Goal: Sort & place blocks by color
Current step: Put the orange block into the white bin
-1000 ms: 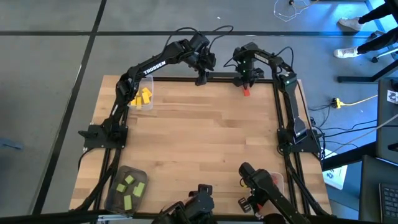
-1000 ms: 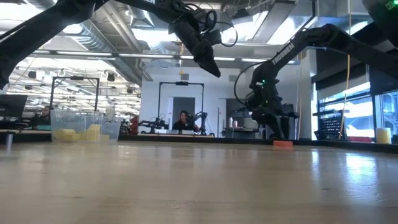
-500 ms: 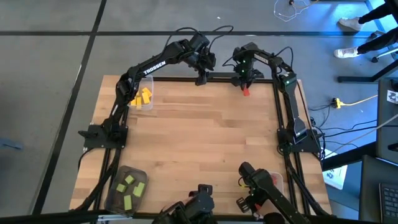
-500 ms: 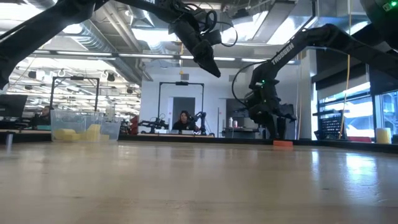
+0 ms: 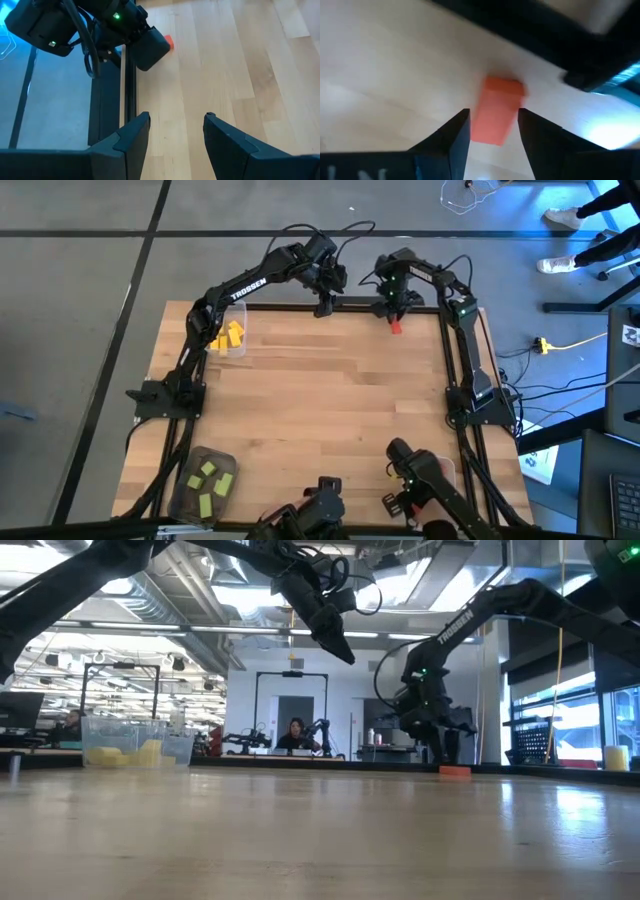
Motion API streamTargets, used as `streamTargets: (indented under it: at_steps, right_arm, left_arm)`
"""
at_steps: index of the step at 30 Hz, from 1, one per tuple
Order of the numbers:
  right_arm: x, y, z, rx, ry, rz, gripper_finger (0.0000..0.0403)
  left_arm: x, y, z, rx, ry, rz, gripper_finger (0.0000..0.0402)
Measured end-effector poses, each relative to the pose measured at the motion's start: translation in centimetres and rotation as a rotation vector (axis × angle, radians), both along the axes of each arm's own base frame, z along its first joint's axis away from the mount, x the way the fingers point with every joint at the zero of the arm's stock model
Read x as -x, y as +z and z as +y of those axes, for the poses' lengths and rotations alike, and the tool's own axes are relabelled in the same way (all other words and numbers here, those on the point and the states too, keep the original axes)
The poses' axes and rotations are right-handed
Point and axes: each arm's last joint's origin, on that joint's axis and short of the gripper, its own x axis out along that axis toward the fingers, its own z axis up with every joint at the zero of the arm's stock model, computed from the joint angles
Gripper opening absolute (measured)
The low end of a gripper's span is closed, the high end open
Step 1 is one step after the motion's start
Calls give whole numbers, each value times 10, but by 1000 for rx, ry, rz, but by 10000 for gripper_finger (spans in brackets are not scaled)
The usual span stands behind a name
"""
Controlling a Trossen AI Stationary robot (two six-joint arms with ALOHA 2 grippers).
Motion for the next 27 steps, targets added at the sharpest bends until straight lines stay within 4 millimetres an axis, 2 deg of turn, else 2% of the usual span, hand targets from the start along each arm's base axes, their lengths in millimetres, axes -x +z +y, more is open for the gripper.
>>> streamTargets:
  at_steps: [7, 15, 21, 27]
  right_arm:
    - [10, 0, -3, 42, -25, 117, 168]
    - [11, 6, 0, -12, 23, 119, 168]
    - [2, 35, -4, 48, -22, 103, 168]
    - [-33, 78, 1, 203, 38, -3, 168]
  left_arm:
    - [0, 0, 0, 1, 0, 0, 176]
    - [0, 0, 0, 2, 2, 0, 176]
    - [0, 0, 0, 3, 2, 1, 176]
    - [1, -1, -1, 25, 14, 9, 176]
